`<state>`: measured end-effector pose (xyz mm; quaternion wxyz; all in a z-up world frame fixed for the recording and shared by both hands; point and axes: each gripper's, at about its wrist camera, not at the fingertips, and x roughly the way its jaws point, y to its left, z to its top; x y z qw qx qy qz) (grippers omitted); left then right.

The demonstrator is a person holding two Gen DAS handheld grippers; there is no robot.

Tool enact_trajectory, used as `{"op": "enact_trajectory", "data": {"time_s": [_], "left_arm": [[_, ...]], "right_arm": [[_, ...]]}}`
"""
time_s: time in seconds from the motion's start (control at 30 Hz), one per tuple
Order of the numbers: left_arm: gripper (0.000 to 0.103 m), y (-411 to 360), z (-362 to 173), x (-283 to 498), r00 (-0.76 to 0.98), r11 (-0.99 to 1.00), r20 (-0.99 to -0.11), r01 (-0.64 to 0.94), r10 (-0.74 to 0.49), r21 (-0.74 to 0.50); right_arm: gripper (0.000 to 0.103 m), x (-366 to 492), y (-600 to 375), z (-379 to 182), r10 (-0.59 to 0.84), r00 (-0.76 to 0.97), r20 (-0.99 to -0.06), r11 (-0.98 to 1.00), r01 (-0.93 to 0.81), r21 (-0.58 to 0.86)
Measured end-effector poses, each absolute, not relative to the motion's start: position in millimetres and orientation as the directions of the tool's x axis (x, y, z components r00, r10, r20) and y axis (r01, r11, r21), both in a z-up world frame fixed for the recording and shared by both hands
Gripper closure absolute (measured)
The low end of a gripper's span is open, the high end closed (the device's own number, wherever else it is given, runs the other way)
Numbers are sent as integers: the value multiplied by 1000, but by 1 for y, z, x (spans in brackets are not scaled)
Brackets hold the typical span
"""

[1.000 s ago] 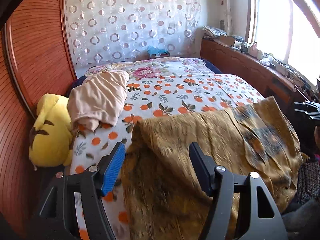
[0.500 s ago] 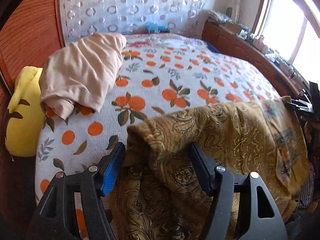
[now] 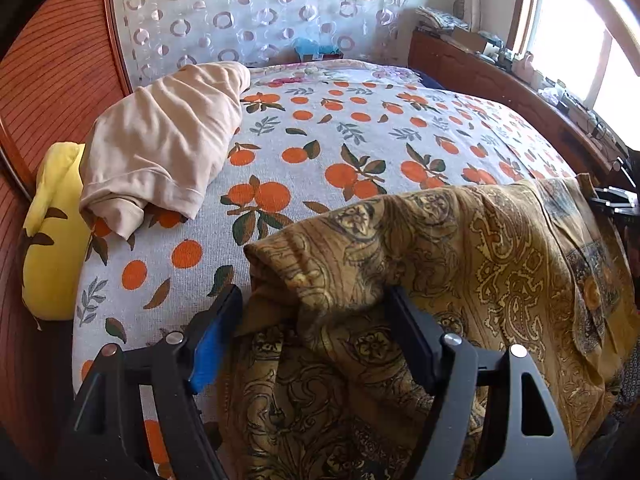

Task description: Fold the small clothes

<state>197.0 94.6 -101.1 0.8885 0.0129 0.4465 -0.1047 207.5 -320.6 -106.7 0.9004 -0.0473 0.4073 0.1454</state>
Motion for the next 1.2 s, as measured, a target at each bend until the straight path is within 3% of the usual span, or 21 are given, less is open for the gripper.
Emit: {"op": "enact_trajectory", "data": {"time_s": [0.03, 0.1, 0.13, 0.2, 0.23, 0.27, 0.53, 0.87, 1.2], "left_arm": [[28, 96, -101, 198, 576, 978, -797, 196, -179, -77], [37, 97, -99, 198, 576, 974, -792, 204, -200, -98], [45, 96, -99, 199, 576, 972, -790, 210, -212, -108], [63, 95, -96, 199, 574, 968, -785, 217, -232, -127], [79, 94, -94, 197, 573, 965, -782, 224, -245, -138], [88, 93, -91, 196, 577, 962, -775, 227, -258, -151], [92, 84, -23, 139, 690, 940, -643, 301, -330, -160], [93, 79, 107, 51, 837, 923, -392, 368, -382, -113], [93, 80, 196, 40, 919, 942, -216, 334, -329, -12]], "right_arm": [[43, 205, -320, -106, 220, 627, -747, 953, -303, 26], [63, 200, -318, -105, 225, 627, -746, 946, -325, 13], [67, 198, -316, -105, 228, 624, -747, 942, -335, 7], [86, 196, -314, -104, 237, 616, -751, 936, -351, 7], [89, 194, -313, -104, 245, 612, -752, 932, -362, 9], [92, 192, -311, -104, 245, 614, -750, 931, -366, 4], [95, 134, -319, -53, 310, 718, -623, 923, -385, 15], [95, 23, -320, 75, 249, 868, -430, 919, -352, -180], [95, -17, -323, 175, 232, 939, -253, 916, -299, -268]]}}
